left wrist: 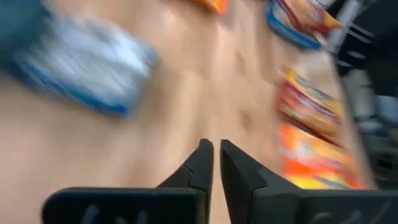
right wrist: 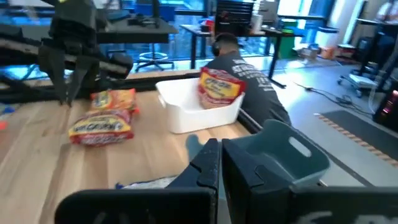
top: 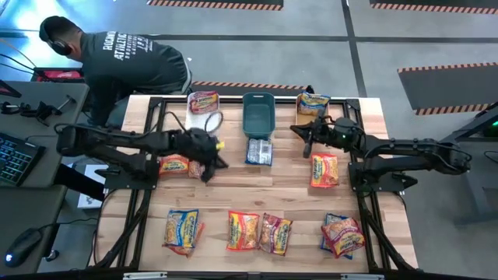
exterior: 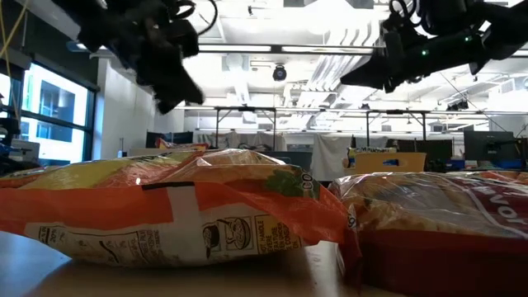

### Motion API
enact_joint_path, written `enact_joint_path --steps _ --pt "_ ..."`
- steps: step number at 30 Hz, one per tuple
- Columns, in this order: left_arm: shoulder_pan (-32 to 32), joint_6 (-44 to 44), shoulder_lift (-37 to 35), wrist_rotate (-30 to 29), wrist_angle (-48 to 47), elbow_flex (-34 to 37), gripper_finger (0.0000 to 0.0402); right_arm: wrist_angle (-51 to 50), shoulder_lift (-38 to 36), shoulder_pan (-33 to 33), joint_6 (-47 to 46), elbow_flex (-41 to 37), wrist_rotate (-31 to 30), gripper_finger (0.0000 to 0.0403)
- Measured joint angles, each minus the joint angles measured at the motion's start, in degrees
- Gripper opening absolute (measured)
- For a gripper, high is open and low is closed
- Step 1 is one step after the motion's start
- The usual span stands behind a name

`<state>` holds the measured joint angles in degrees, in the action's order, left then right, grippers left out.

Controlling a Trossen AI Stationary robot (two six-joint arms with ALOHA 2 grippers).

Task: Sort Maruchan noodles
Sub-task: Put the orange noodle pack into the blue bin

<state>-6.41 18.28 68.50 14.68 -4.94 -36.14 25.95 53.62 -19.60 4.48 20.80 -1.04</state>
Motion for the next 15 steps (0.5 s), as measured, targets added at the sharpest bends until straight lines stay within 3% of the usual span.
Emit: enact_joint_path --steps 3,7,11,15 --pt "5.3 11.7 3.0 0.8 -1.7 0.1 0.0053 0.0 0.0 0.2 1.5 0.0 0.9 0.0" --pt "11.4 21.9 8.8 0.4 3.7 0.0 0.0105 0.0 0.0 0.2 2.1 0.0 0.9 0.0" --pt "15.2 29.2 15.3 0.5 8.3 0.0 0.0156 -0.4 0.0 0.2 2.0 0.0 3.2 0.0" --pt "17.6 30.8 21.2 3.0 17.5 0.0 0.0194 -0.5 0.0 0.3 0.6 0.0 6.1 0.0"
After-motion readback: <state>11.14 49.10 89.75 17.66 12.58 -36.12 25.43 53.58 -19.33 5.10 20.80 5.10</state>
